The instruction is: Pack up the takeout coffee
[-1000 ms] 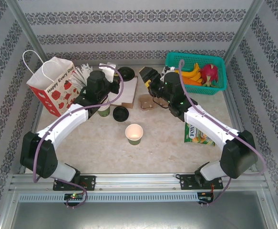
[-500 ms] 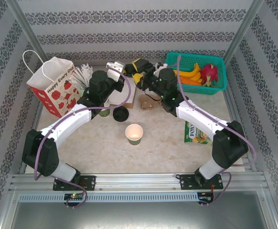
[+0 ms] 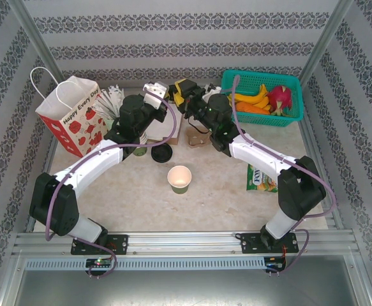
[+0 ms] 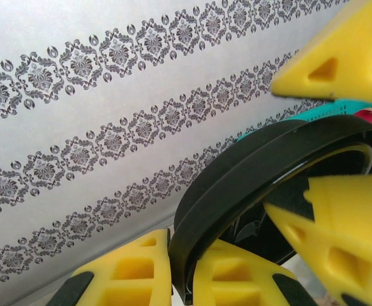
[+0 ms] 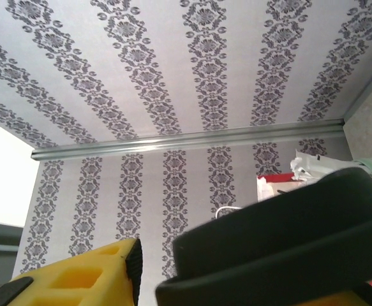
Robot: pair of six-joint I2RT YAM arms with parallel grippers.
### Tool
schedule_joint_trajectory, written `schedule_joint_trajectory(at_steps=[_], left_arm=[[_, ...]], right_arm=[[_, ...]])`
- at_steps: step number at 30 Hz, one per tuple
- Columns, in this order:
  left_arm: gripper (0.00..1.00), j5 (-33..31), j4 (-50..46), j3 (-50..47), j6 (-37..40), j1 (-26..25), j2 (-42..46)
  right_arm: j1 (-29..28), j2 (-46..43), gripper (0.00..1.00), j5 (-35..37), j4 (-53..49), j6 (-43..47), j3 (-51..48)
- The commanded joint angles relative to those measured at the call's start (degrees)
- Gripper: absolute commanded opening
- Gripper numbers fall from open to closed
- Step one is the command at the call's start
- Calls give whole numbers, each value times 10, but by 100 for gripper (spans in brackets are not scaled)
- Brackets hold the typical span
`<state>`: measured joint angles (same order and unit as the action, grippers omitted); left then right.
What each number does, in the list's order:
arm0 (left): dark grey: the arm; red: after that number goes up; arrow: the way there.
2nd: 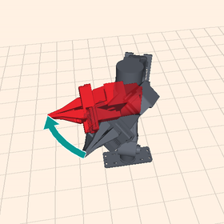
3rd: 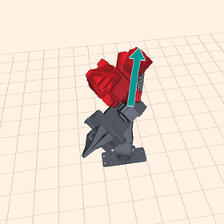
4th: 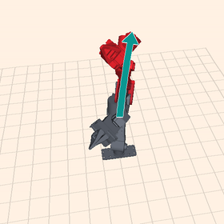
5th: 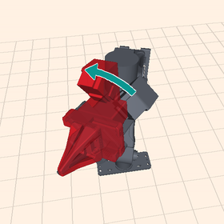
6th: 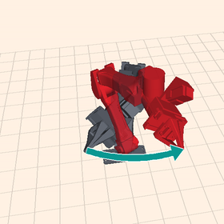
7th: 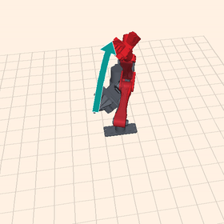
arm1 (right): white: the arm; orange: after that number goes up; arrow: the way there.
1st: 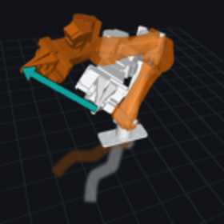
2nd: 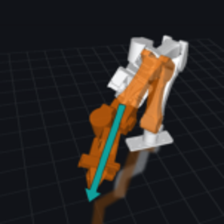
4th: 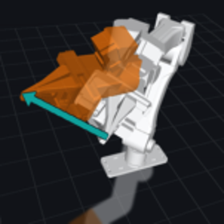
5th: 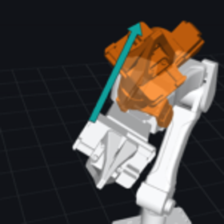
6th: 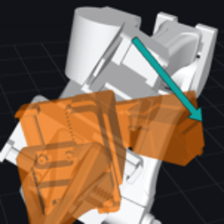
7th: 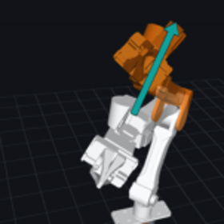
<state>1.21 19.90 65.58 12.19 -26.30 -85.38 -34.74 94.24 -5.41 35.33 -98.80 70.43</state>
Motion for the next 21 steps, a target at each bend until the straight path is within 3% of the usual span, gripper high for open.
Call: schedule_joint_trajectory(at_steps=[1, 15, 21], left_arm=[[0, 0, 41, -16, 20, -7, 3], [0, 16, 62, -33, 33, -10, 7], [0, 13, 59, -33, 28, -11, 9]], right_arm=[[-6, -10, 42, 35, 40, 10, 1], [-15, -5, 20, 65, 56, 12, -11], [-14, -15, 4, 71, 53, 29, -19]])
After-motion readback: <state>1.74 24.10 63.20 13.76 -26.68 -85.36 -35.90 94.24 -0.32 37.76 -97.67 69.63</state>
